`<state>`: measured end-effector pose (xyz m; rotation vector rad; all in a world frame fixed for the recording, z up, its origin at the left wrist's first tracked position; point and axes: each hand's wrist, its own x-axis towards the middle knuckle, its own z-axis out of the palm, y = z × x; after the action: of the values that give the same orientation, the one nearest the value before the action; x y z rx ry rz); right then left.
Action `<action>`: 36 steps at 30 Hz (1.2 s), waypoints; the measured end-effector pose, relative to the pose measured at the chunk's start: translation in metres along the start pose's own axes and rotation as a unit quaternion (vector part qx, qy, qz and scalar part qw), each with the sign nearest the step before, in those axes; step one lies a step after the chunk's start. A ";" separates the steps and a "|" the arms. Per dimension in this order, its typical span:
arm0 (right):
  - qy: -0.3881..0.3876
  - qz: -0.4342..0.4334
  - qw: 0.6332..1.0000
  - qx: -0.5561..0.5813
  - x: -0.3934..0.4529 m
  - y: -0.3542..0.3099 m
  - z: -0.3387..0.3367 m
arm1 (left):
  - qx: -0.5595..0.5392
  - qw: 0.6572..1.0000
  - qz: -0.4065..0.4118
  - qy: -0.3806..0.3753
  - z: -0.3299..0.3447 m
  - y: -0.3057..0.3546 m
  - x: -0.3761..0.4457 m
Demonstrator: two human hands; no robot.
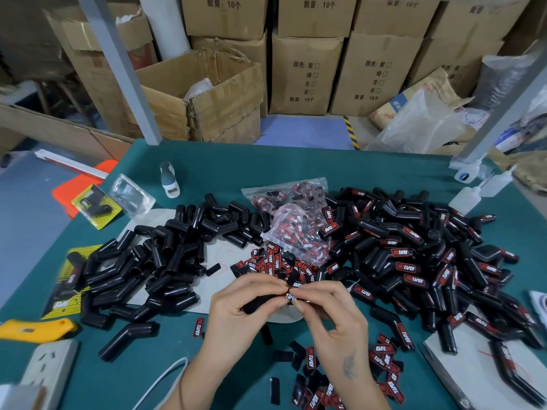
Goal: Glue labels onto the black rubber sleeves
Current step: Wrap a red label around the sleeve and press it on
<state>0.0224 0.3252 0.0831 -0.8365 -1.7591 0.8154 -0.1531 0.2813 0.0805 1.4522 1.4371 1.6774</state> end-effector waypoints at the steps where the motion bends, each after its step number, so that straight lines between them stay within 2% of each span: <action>1: 0.001 0.000 1.000 0.004 0.000 -0.001 0.000 | -0.002 1.000 0.000 0.001 0.000 0.000 0.000; 17: 0.007 0.026 0.999 0.037 0.000 -0.001 0.002 | -0.033 0.999 -0.017 -0.039 -0.002 0.001 0.003; 23: 0.004 0.066 0.996 0.064 0.000 0.000 0.002 | -0.023 0.998 -0.039 -0.054 -0.002 0.002 0.004; 30: 0.005 0.071 0.995 0.064 0.000 -0.002 0.004 | 0.038 0.998 -0.019 -0.041 0.005 0.007 0.002; 36: -0.001 0.096 0.992 0.082 0.003 -0.002 0.002 | 0.010 0.997 -0.033 -0.067 0.000 0.006 0.005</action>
<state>0.0198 0.3258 0.0860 -0.9030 -1.6048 1.0726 -0.1532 0.2833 0.0874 1.4808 1.4173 1.5005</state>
